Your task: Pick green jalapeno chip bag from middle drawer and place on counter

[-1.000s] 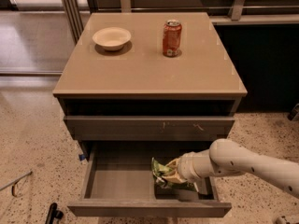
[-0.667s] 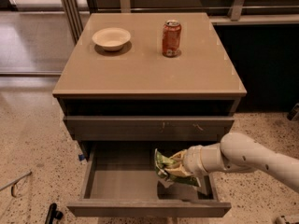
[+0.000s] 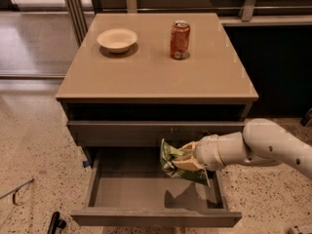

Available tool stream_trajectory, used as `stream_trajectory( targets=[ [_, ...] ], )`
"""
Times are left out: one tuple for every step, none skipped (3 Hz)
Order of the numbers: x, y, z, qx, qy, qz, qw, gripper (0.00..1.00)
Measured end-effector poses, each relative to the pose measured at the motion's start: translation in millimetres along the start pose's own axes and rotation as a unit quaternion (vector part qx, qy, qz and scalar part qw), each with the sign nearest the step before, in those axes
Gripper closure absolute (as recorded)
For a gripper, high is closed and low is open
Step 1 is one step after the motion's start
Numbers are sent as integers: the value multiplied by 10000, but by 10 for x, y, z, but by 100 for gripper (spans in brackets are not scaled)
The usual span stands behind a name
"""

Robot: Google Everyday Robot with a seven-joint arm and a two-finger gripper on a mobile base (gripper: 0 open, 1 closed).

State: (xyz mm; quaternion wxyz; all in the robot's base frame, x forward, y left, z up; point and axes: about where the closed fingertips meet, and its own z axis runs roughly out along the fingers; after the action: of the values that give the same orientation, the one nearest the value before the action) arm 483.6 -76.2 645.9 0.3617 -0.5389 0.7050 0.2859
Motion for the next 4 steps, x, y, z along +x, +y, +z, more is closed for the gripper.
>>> stream_trajectory(
  targets=[
    [-122, -55, -195, 93, -266, 247, 9993, 100],
    [-559, -194, -688, 234, -598, 508, 9966, 100],
    [-1254, -383, -1322, 244, -1029, 569, 9928, 100],
    [-1486, -531, -1576, 417, -1189, 394, 9913, 100]
  ],
)
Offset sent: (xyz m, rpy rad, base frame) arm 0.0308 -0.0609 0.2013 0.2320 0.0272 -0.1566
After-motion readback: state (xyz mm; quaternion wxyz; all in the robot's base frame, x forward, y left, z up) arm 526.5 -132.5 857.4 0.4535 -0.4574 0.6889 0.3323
